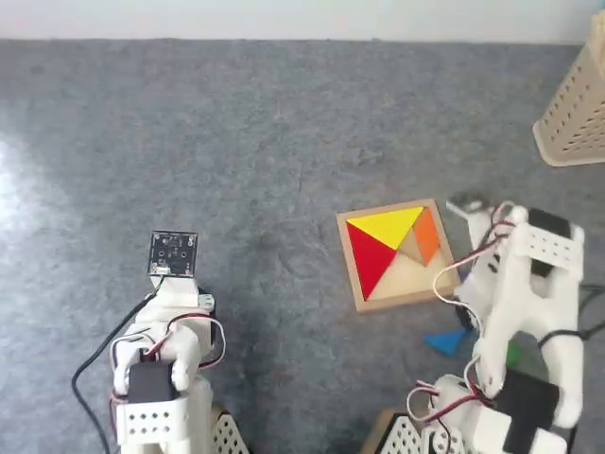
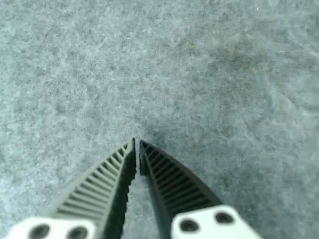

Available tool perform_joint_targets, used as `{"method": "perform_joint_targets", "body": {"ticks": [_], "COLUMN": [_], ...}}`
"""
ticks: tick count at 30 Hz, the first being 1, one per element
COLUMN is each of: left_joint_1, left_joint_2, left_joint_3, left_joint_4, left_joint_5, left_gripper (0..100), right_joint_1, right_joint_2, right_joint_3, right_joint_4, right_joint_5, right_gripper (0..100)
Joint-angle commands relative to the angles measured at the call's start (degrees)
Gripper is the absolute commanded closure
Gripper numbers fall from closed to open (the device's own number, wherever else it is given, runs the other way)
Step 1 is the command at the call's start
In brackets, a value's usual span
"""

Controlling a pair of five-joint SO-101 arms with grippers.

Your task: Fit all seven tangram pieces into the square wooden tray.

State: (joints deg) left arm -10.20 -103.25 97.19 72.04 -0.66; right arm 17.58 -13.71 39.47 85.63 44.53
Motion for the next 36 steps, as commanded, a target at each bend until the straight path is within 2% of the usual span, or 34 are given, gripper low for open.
{"method": "perform_joint_targets", "body": {"ticks": [1,5,7,12,15,20,26,31,36], "left_joint_1": [0.0,0.0,0.0,0.0,0.0,0.0,0.0,0.0,0.0], "left_joint_2": [-1.0,-1.0,-1.0,-1.0,-1.0,-1.0,-1.0,-1.0,-1.0], "left_joint_3": [-0.7,-0.7,-0.7,-0.7,-0.7,-0.7,-0.7,-0.7,-0.7], "left_joint_4": [0.3,0.3,0.3,0.3,0.3,0.3,0.3,0.3,0.3], "left_joint_5": [0.4,0.4,0.4,0.4,0.4,0.4,0.4,0.4,0.4], "left_gripper": [99,99,99,99,99,99,99,99,99], "right_joint_1": [3.0,5.6,7.4,12.7,12.7,13.1,13.1,12.9,12.6], "right_joint_2": [-3.2,-3.2,-3.2,-2.9,-2.8,-2.6,-2.6,-3.2,-3.2], "right_joint_3": [3.1,6.2,7.7,8.8,11.0,17.2,19.7,18.1,11.6], "right_joint_4": [0.2,-1.0,-2.2,-7.0,-8.0,-16.6,-20.4,-20.5,-18.2], "right_joint_5": [2.4,9.3,13.1,14.4,16.8,17.2,16.8,11.7,5.5], "right_gripper": [74.8,60.4,59.9,65.1,67.2,71.3,83.3,92.8,93.2]}}
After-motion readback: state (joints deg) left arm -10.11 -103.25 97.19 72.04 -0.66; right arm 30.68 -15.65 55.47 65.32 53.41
